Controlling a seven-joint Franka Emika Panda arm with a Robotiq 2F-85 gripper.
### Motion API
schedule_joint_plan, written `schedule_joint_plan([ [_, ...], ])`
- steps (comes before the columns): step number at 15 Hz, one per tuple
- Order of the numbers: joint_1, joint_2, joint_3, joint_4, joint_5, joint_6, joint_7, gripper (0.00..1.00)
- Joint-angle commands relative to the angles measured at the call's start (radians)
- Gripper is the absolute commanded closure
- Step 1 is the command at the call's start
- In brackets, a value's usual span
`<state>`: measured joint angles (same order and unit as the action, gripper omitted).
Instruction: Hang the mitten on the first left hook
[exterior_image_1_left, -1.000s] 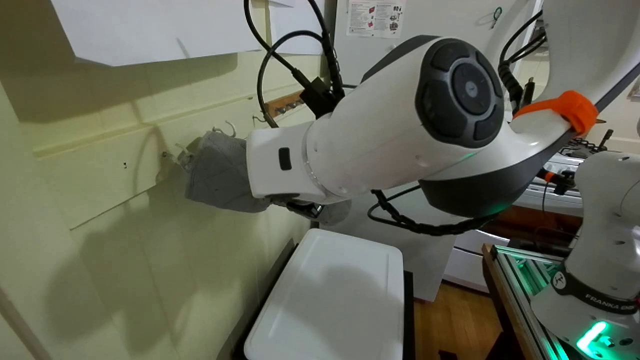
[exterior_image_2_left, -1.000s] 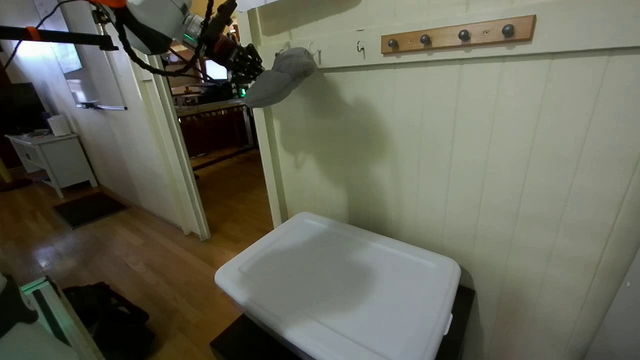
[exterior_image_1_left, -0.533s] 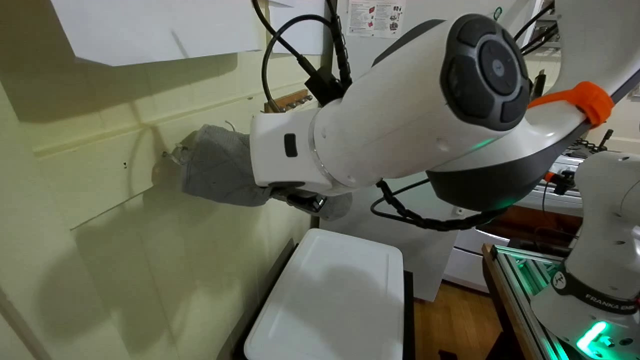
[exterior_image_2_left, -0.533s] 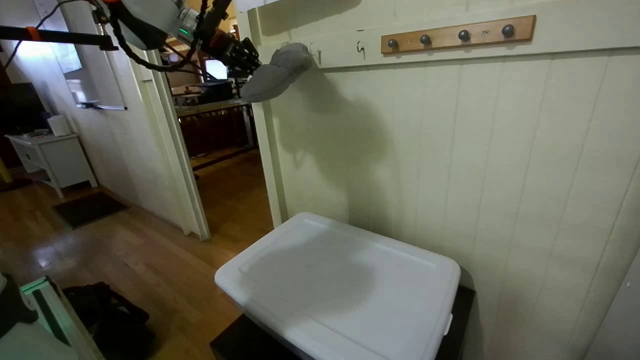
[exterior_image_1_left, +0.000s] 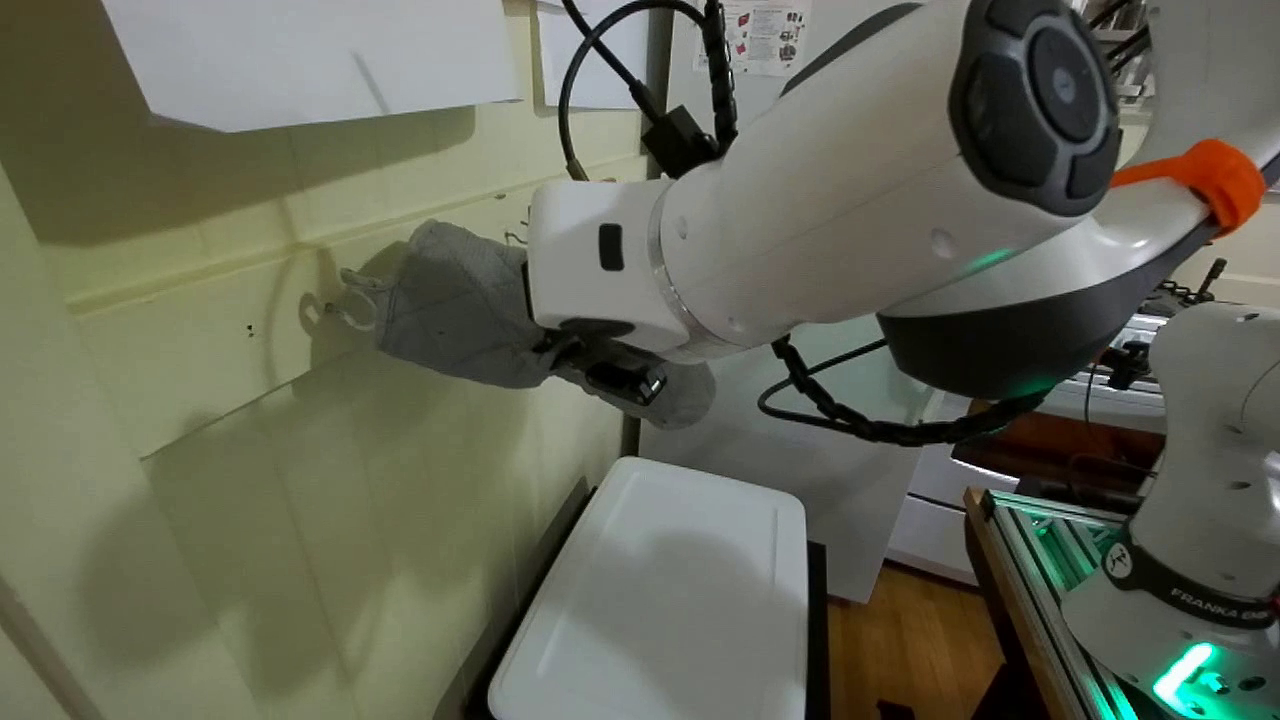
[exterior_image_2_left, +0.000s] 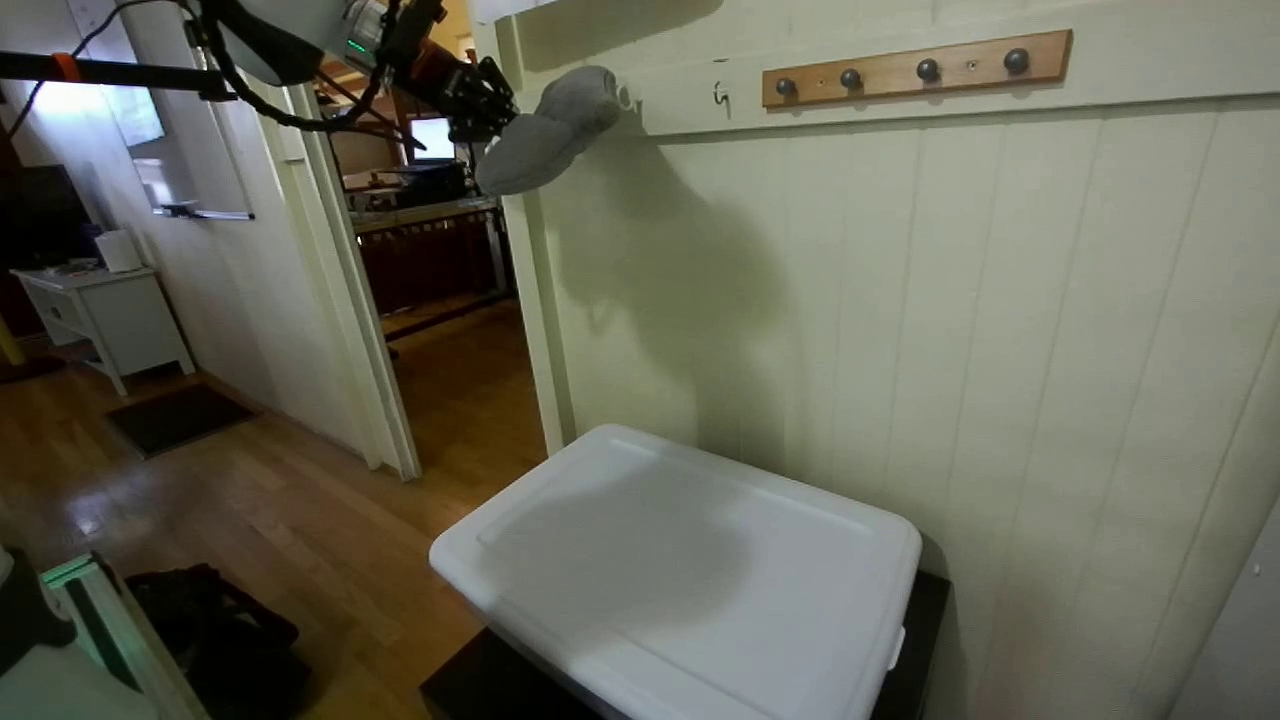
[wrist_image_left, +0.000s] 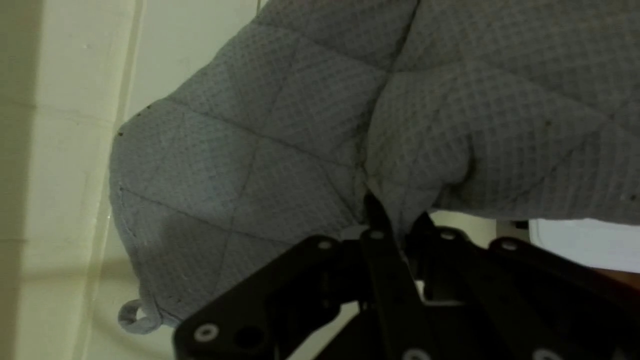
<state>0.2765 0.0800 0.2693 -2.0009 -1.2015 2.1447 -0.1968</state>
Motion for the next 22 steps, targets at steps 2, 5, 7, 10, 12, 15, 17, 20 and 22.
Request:
schedule_joint_plan([
  [2,-0.007,-0.021,-0.006,-0.009,0.006,-0.002,0.000,0.97],
  [5,-0.013,-0.013,-0.013,0.003,0.009,-0.005,-0.009,0.97],
  [7,-0.016,-0.007,-0.016,0.007,0.015,-0.005,-0.020,0.97],
  [10,-0.015,0.010,-0.016,0.021,0.014,-0.001,-0.037,0.97],
  [12,-0.014,0.020,-0.015,0.032,0.016,-0.004,-0.053,0.97],
  [15,-0.014,0.030,-0.014,0.037,0.030,-0.012,-0.092,0.97],
  [17,-0.014,0.035,-0.013,0.035,0.049,-0.020,-0.127,0.97],
  [20,-0.014,0.040,-0.013,0.038,0.077,-0.032,-0.172,0.97],
  [22,-0.014,0.042,-0.013,0.041,0.087,-0.034,-0.190,0.97],
])
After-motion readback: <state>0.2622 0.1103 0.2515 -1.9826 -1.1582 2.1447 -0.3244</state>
